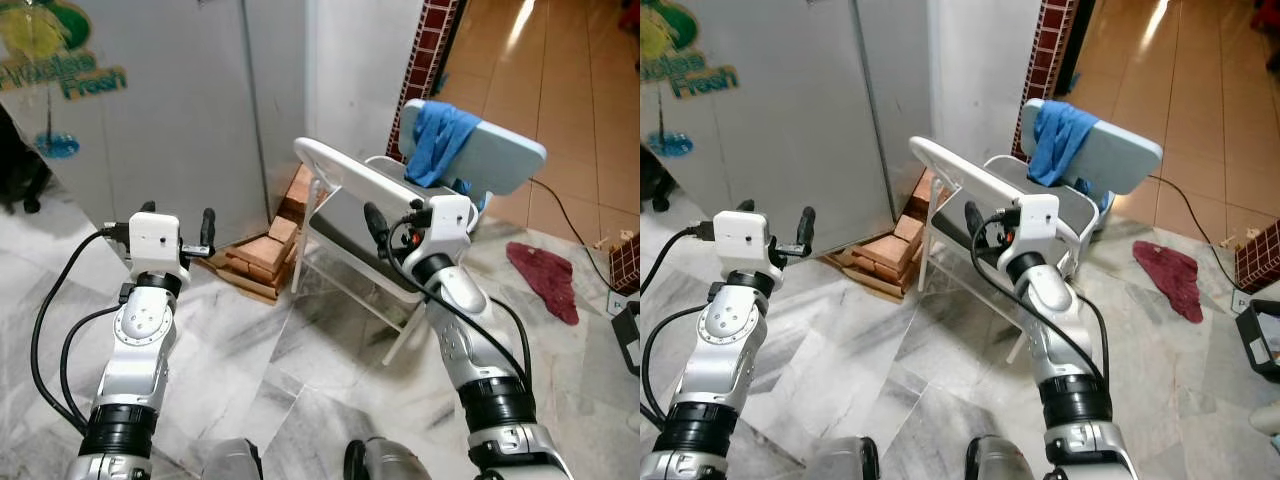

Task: Restocking fridge

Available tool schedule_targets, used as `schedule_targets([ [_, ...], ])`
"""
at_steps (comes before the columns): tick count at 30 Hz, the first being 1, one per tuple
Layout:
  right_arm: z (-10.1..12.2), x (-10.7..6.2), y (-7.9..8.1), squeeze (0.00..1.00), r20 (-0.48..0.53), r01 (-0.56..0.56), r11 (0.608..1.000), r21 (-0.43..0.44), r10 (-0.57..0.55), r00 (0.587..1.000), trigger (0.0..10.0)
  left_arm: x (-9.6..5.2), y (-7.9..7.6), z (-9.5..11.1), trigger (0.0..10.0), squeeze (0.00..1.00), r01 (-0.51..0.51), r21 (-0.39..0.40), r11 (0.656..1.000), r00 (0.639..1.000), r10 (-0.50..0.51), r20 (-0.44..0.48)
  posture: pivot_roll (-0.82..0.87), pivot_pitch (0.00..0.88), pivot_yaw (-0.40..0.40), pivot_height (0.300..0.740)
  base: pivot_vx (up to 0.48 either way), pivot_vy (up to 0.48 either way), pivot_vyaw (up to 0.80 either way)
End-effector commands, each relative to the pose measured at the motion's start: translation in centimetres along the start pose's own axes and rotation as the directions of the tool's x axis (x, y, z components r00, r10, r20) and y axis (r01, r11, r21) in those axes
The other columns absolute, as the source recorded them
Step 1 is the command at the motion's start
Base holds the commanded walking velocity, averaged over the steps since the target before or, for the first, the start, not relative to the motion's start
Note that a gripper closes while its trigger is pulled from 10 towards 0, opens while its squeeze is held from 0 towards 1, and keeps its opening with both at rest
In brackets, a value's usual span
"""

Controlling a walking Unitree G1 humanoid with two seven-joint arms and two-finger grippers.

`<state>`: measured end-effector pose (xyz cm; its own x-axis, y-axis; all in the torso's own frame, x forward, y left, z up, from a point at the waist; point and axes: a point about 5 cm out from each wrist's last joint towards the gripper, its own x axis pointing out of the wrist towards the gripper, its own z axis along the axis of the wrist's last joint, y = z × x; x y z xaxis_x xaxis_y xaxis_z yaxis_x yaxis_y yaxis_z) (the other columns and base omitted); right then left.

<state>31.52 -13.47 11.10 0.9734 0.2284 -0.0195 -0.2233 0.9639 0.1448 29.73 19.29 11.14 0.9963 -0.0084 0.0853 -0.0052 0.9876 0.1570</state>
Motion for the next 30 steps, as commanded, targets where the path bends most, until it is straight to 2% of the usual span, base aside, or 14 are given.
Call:
schedule_targets([
  [1,0.4,-0.3,-0.3,0.0,0.021,0.033,0.999,-0.036,-0.032,0.999,10.0,-0.1,0.3,-0.1,10.0,0.0,-0.005,-0.007,1.0,1.0,0.005,-0.023,-0.09,0.128,0.038,0.74,0.0,0.0,0.0],
  [4,0.5,-0.7,-0.9,0.0,0.029,0.068,0.997,-0.048,-0.067,0.997,10.0,-0.4,0.1,-0.1,10.0,0.0,-0.001,-0.013,1.0,0.999,0.001,-0.037,-0.09,0.134,0.04,0.74,0.0,0.0,0.0],
  [8,0.0,-1.3,-2.1,0.0,0.005,0.131,0.991,-0.017,-0.131,0.991,10.0,-0.7,-0.6,-0.3,10.0,0.0,0.021,-0.023,1.0,0.998,-0.022,-0.05,-0.08,0.121,0.029,0.74,0.0,0.0,0.0],
  [11,-0.3,-1.0,-2.0,0.0,-0.008,0.13,0.991,-0.009,-0.131,0.991,10.0,-0.4,-1.0,-0.2,10.0,0.0,0.036,-0.033,0.999,0.998,-0.038,-0.051,-0.07,0.107,0.03,0.74,0.0,0.266,0.0],
  [15,0.6,-0.2,-1.4,0.0,0.026,0.106,0.994,-0.003,-0.106,0.994,10.0,0.0,-1.2,0.1,10.0,0.0,0.042,-0.036,0.998,0.998,-0.044,-0.046,-0.06,0.085,0.043,0.74,0.0,0.415,0.0],
  [20,1.3,0.0,-1.6,0.0,0.053,0.145,0.989,-0.014,-0.144,0.988,10.0,0.3,-1.2,0.8,10.0,0.0,0.049,-0.026,0.998,0.998,-0.05,-0.038,-0.04,0.082,0.053,0.74,-0.1,0.432,0.0],
  [22,1.3,-0.4,-1.7,0.0,0.06,0.182,0.983,-0.033,-0.18,0.982,10.0,0.1,-0.9,0.6,10.0,0.0,0.042,-0.025,0.999,0.998,-0.043,-0.048,-0.05,0.083,0.051,0.74,-0.255,0.409,0.0],
  [23,1.4,-0.7,-1.9,0.0,0.075,0.202,0.976,-0.082,-0.197,0.978,10.0,-0.2,-0.9,0.3,10.0,0.0,0.047,-0.025,0.999,0.997,-0.049,-0.06,-0.04,0.086,0.047,0.74,-0.262,0.405,0.0],
  [25,1.4,-1.0,-2.0,0.0,0.092,0.197,0.974,-0.111,-0.187,0.978,10.0,-0.4,-0.9,0.2,10.0,0.0,0.051,-0.024,0.998,0.996,-0.053,-0.066,-0.04,0.084,0.042,0.74,-0.259,0.409,0.0],
  [28,0.9,-1.6,-2.0,0.0,0.089,0.175,0.982,-0.066,-0.169,0.982,10.0,-0.9,-0.8,-0.2,10.0,0.0,0.042,-0.026,0.999,0.996,-0.044,-0.083,-0.02,0.075,0.03,0.74,-0.259,0.407,0.0],
  [30,0.4,-2.6,-2.5,0.0,0.073,0.213,0.976,-0.036,-0.21,0.975,10.0,-1.7,-0.5,-0.8,10.0,0.0,0.011,-0.033,0.999,0.994,-0.014,-0.112,-0.01,0.066,0.019,0.74,-0.281,0.394,0.0],
])
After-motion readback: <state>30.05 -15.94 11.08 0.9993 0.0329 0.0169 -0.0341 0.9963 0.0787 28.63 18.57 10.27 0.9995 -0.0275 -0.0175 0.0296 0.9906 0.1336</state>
